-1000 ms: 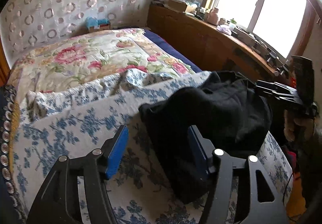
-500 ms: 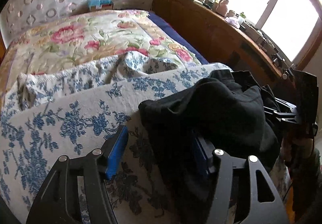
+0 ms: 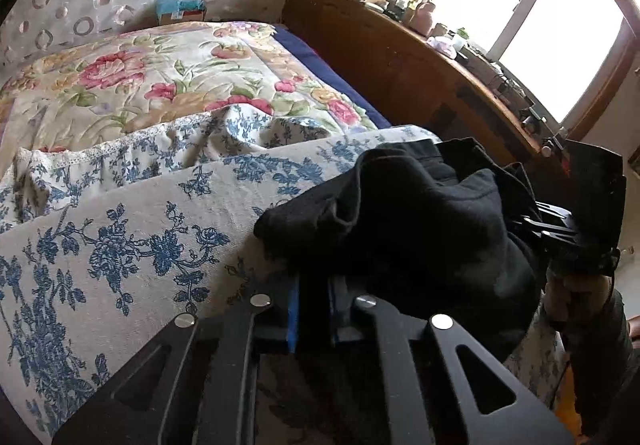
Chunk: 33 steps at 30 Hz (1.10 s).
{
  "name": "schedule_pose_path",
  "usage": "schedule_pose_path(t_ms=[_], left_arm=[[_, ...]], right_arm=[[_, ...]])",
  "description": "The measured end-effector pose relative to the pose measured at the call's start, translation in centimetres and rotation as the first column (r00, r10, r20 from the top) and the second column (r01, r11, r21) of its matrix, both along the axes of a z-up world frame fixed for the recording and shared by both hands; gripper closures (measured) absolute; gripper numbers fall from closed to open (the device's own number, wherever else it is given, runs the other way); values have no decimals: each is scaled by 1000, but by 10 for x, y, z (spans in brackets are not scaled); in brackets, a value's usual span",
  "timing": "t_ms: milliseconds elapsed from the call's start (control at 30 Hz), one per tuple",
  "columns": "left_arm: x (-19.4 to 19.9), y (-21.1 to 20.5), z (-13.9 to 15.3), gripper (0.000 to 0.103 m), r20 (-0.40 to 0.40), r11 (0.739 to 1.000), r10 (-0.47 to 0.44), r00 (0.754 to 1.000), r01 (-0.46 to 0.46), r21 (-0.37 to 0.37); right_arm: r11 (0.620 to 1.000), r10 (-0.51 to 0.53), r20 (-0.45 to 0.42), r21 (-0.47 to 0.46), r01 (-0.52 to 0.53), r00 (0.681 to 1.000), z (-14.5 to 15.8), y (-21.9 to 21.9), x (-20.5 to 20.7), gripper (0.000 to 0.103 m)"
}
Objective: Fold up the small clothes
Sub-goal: 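Lift the folded shirt with both tools and carry it toward the navy garment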
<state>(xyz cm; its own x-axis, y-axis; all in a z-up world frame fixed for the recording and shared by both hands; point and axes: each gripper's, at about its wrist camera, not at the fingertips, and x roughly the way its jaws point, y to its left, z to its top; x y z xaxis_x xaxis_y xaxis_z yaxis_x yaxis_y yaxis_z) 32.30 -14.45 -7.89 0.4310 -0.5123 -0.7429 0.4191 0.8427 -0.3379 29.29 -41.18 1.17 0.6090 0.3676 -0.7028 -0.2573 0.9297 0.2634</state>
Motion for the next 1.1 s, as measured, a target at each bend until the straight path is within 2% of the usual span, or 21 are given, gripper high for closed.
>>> schedule_pose_path(t_ms=[67,267,433,633,800,833,900,1100], left_arm=[[-10,3,12,94,37,1000,1,999,0,-19],[-48,23,57,94,150,997,26,988,-14,-81],[-79,57,91,94,251,993,96,963,-73,-98],[-114,117,114,94,321,976,212,923,-187,-107],[-146,184,126,94,371,935,353,859,-334,-117],[-154,202,128,94,381,918,394,837,-378,-120],[-163,220,125,94,384,894,443,810,-430,-125],[-187,276,84,94,316,800,591,743,-591,-107]], right_arm=[[1000,6,22,-10,-6,1000,2,0,-3,79],[1000,3,138,5,-4,990,28,3,-23,81],[999,46,234,-11,-45,971,56,24,-36,81],[985,171,308,-49,-164,936,83,74,-33,81],[947,322,349,-100,-306,880,107,145,-17,81],[935,354,354,-112,-337,865,113,159,-11,81],[907,420,363,-140,-397,832,123,193,0,81],[790,613,346,-260,-555,710,143,307,37,81]])
